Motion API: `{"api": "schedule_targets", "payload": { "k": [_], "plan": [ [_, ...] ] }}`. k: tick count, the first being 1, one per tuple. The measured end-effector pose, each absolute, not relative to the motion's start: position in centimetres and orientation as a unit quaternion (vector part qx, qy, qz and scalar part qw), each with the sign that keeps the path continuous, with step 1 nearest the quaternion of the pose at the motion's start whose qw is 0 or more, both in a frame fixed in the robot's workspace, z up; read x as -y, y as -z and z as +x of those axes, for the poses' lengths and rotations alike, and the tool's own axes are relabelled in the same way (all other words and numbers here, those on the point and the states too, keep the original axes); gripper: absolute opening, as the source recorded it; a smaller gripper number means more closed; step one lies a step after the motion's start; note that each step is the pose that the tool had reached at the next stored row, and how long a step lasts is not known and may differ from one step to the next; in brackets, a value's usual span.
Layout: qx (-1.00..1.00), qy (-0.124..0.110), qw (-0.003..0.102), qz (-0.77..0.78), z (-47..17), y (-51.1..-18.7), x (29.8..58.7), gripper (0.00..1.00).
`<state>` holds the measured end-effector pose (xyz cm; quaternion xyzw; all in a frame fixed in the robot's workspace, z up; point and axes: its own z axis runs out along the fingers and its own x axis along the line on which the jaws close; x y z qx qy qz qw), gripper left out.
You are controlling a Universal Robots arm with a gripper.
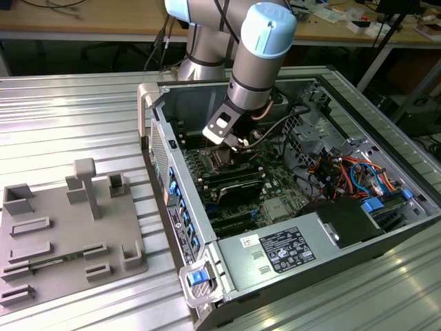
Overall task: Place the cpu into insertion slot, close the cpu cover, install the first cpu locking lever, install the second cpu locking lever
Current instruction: 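Place the cpu into insertion slot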
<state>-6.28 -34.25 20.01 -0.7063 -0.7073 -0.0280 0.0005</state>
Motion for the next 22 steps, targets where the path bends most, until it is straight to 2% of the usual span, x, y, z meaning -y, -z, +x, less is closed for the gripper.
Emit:
{"api": "schedule_targets", "payload": {
  "k": [22],
  "plan": [
    [0.715,0.028,0.001,-0.699,-6.06,-19.82,34.23,0.55]
  ]
}}
